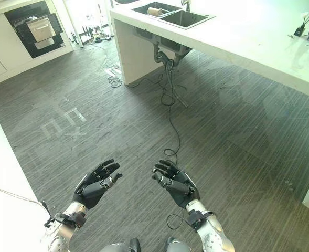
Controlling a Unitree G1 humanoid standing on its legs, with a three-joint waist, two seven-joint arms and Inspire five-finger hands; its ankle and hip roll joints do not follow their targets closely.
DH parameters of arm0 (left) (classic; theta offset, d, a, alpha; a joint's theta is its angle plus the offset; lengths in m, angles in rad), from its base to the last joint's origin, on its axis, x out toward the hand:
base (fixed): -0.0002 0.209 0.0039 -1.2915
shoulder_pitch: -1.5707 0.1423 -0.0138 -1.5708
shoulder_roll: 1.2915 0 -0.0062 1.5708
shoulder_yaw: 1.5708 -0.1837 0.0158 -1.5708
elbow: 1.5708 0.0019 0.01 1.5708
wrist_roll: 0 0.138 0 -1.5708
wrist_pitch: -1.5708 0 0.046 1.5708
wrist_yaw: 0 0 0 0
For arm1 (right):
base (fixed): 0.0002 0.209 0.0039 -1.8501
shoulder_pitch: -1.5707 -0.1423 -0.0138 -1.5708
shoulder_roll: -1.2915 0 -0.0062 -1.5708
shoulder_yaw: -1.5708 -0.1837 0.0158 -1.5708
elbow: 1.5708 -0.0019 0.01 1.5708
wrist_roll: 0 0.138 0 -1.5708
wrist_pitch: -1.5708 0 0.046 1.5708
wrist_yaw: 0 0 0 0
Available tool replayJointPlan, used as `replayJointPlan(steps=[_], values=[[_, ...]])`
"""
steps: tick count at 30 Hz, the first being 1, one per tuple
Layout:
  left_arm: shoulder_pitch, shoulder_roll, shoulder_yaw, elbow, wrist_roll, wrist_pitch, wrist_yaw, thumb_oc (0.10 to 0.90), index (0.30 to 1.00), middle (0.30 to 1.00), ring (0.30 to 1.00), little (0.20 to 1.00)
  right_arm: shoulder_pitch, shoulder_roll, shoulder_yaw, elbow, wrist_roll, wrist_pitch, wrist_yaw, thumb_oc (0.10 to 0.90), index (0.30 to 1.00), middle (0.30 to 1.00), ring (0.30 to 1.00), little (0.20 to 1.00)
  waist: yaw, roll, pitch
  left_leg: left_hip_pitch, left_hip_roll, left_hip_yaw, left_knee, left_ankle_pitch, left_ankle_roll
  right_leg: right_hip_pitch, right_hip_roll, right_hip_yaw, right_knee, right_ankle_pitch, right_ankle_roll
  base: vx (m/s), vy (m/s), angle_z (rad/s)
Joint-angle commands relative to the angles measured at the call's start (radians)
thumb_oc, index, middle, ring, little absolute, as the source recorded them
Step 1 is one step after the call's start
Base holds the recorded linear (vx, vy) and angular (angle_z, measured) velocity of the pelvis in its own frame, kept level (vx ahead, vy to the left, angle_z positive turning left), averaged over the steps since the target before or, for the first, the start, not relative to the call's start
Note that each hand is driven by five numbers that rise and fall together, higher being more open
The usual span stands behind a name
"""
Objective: Place the dishes in the dishwasher.
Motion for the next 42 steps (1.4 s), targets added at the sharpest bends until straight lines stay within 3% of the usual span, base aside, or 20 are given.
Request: replayJointPlan(steps=[1,6,11,14,19,21,22,23,25,27,28,29,32,36,37,38,39,40,42], values=[[-0.023,0.074,0.011,-0.055,0.17,-0.054,-0.003,0.8,0.9,0.9,0.9,0.9,-0.054,0.005,-0.001,0.017,-0.029,-0.066,0.006,0.8,0.9,0.9,0.9,0.9,0.019,-0.015,-0.055,-0.004,0.026,-0.037,0.089,-0.163,-0.047,0.065,-0.014,0.026,-0.044,-0.09,0.094,0.0,0.0,0.0],[-0.034,0.105,0.017,0.033,0.228,-0.085,0.045,0.8,0.9,0.9,0.9,0.9,-0.072,-0.012,0.001,0.093,-0.088,-0.091,0.01,0.8,0.9,0.9,0.9,0.9,0.021,-0.005,-0.045,-0.001,0.028,-0.032,0.089,-0.161,-0.046,0.063,-0.007,0.029,-0.044,-0.091,0.09,-0.03,-0.04,-0.05],[-0.011,0.095,0.041,0.033,0.315,-0.121,0.083,0.8,0.9,0.9,0.9,0.9,-0.075,-0.021,-0.03,0.08,-0.111,-0.072,0.002,0.8,0.9,0.9,0.9,0.9,0.012,-0.004,-0.03,0.007,0.023,-0.038,0.089,-0.159,-0.041,0.057,0.015,0.056,-0.044,-0.095,0.078,-0.01,-0.115,-0.04],[-0.03,0.11,0.033,0.039,0.409,-0.162,0.217,0.8,0.9,0.9,0.9,0.9,-0.068,-0.039,-0.03,0.062,-0.289,-0.111,-0.087,0.8,0.9,0.9,0.9,0.9,-0.008,-0.004,-0.012,0.01,0.02,-0.065,0.089,-0.152,-0.037,0.079,0.047,0.072,-0.044,-0.1,0.058,0.08,-0.141,0.07],[-0.038,0.101,0.049,0.061,0.435,-0.192,0.265,0.8,0.9,0.9,0.9,0.9,-0.065,-0.058,-0.036,0.064,-0.366,-0.117,-0.149,0.8,0.9,0.9,0.9,0.9,-0.017,-0.018,-0.005,0.038,0.013,-0.058,0.089,-0.152,-0.041,0.088,0.059,0.082,-0.044,-0.11,0.044,0.1,-0.086,0.11],[-0.047,0.096,0.043,0.068,0.458,-0.205,0.294,0.8,0.9,0.9,0.9,0.9,-0.068,-0.077,-0.046,0.053,-0.396,-0.118,-0.169,0.8,0.9,0.9,0.9,0.9,-0.01,-0.042,0.013,0.056,-0.012,-0.038,0.089,-0.117,-0.04,0.093,0.041,0.096,-0.044,-0.103,0.031,0.16,-0.089,0.01],[-0.06,0.093,0.034,0.071,0.478,-0.216,0.31,0.8,0.9,0.9,0.9,0.9,-0.072,-0.091,-0.05,0.053,-0.397,-0.129,-0.186,0.8,0.9,0.9,0.9,0.9,0.005,-0.062,0.039,0.031,-0.03,-0.034,0.09,-0.043,-0.053,0.103,0.028,0.113,-0.044,-0.099,0.023,0.13,-0.072,0.05],[-0.068,0.092,0.031,0.073,0.486,-0.222,0.314,0.8,0.9,0.9,0.9,0.9,-0.077,-0.095,-0.051,0.058,-0.395,-0.135,-0.191,0.8,0.9,0.9,0.9,0.9,0.01,-0.063,0.053,-0.001,-0.026,-0.036,0.12,-0.021,-0.062,0.107,0.031,0.118,-0.044,-0.099,0.019,0.15,-0.013,0.17],[-0.07,0.088,0.031,0.072,0.506,-0.233,0.317,0.8,0.9,0.9,0.9,0.9,-0.086,-0.097,-0.06,0.075,-0.404,-0.149,-0.189,0.8,0.9,0.9,0.9,0.9,0.02,-0.051,0.071,-0.046,-0.01,-0.031,0.089,0.025,-0.083,0.121,0.04,0.123,-0.044,-0.107,0.022,0.18,0.113,0.4],[-0.064,0.082,0.036,0.075,0.51,-0.232,0.316,0.8,0.9,0.9,0.9,0.9,-0.088,-0.091,-0.063,0.08,-0.417,-0.14,-0.192,0.8,0.9,0.9,0.9,0.9,0.03,-0.021,0.073,-0.115,0.034,-0.033,0.089,0.046,-0.102,0.135,0.06,0.115,-0.044,-0.121,0.026,0.3,0.19,0.16],[-0.061,0.079,0.039,0.08,0.515,-0.233,0.314,0.8,0.9,0.9,0.9,0.9,-0.088,-0.088,-0.06,0.082,-0.424,-0.136,-0.2,0.8,0.9,0.9,0.9,0.9,0.033,-0.015,0.074,-0.128,0.044,-0.043,0.089,0.029,-0.118,0.158,0.063,0.115,-0.044,-0.145,0.033,0.29,0.187,-0.08],[-0.06,0.077,0.043,0.081,0.534,-0.236,0.313,0.8,0.9,0.9,0.9,0.9,-0.089,-0.086,-0.057,0.084,-0.434,-0.135,-0.206,0.8,0.9,0.9,0.9,0.9,0.039,-0.005,0.075,-0.157,0.065,-0.03,0.089,0.053,-0.116,0.156,0.069,0.103,-0.044,-0.137,0.029,0.33,0.2,-0.16],[-0.056,0.08,0.045,0.078,0.591,-0.252,0.293,0.8,0.9,0.9,0.9,0.9,-0.087,-0.088,-0.049,0.092,-0.444,-0.145,-0.219,0.8,0.9,0.9,0.9,0.9,0.052,-0.003,0.065,-0.187,0.084,-0.01,0.089,0.043,-0.117,0.184,0.053,0.088,-0.044,-0.159,0.034,0.28,0.211,-0.11],[-0.058,0.1,0.036,0.075,0.607,-0.254,0.316,0.8,0.9,0.9,0.9,0.9,-0.095,-0.081,-0.048,0.104,-0.419,-0.146,-0.218,0.8,0.9,0.9,0.9,0.9,0.055,-0.009,0.04,-0.151,0.058,-0.026,0.089,-0.006,-0.077,0.208,0.032,0.099,-0.044,-0.162,0.054,0.29,0.25,-0.29],[-0.075,0.117,0.025,0.079,0.626,-0.266,0.305,0.8,0.9,0.9,0.9,0.9,-0.092,-0.071,-0.059,0.11,-0.394,-0.149,-0.22,0.8,0.9,0.9,0.9,0.9,0.051,-0.009,0.026,-0.129,0.04,-0.038,0.089,-0.038,-0.048,0.249,0.039,0.091,-0.044,-0.157,0.052,0.33,0.208,-0.35],[-0.079,0.122,0.023,0.075,0.627,-0.262,0.304,0.8,0.9,0.9,0.9,0.9,-0.09,-0.066,-0.064,0.111,-0.391,-0.148,-0.218,0.8,0.9,0.9,0.9,0.9,0.047,-0.009,0.023,-0.121,0.032,-0.039,0.089,-0.047,-0.037,0.265,0.038,0.085,-0.044,-0.114,0.064,0.38,0.253,-0.11],[-0.09,0.134,0.016,0.067,0.653,-0.255,0.309,0.8,0.9,0.9,0.9,0.9,-0.087,-0.057,-0.073,0.11,-0.392,-0.149,-0.216,0.8,0.9,0.9,0.9,0.9,0.035,-0.003,0.017,-0.105,0.017,-0.046,0.089,-0.068,-0.012,0.293,0.036,0.076,-0.042,-0.001,0.094,0.26,0.269,0.12],[-0.108,0.143,0.001,0.067,0.678,-0.251,0.322,0.8,0.9,0.9,0.9,0.9,-0.086,-0.047,-0.075,0.106,-0.401,-0.16,-0.22,0.8,0.9,0.9,0.9,0.9,0.02,0.007,0.023,-0.087,0.002,-0.055,0.089,-0.085,0.014,0.234,0.009,0.079,0.109,0.076,0.119,0.29,0.342,0.26],[-0.128,0.161,-0.02,0.055,0.69,-0.227,0.34,0.8,0.9,0.9,0.9,0.9,-0.074,-0.036,-0.076,0.086,-0.427,-0.179,-0.237,0.8,0.9,0.9,0.9,0.9,0.004,0.027,0.033,-0.061,-0.01,-0.045,0.089,-0.112,0.048,0.117,-0.029,0.07,0.375,0.14,0.132,0.21,0.334,0.58]])
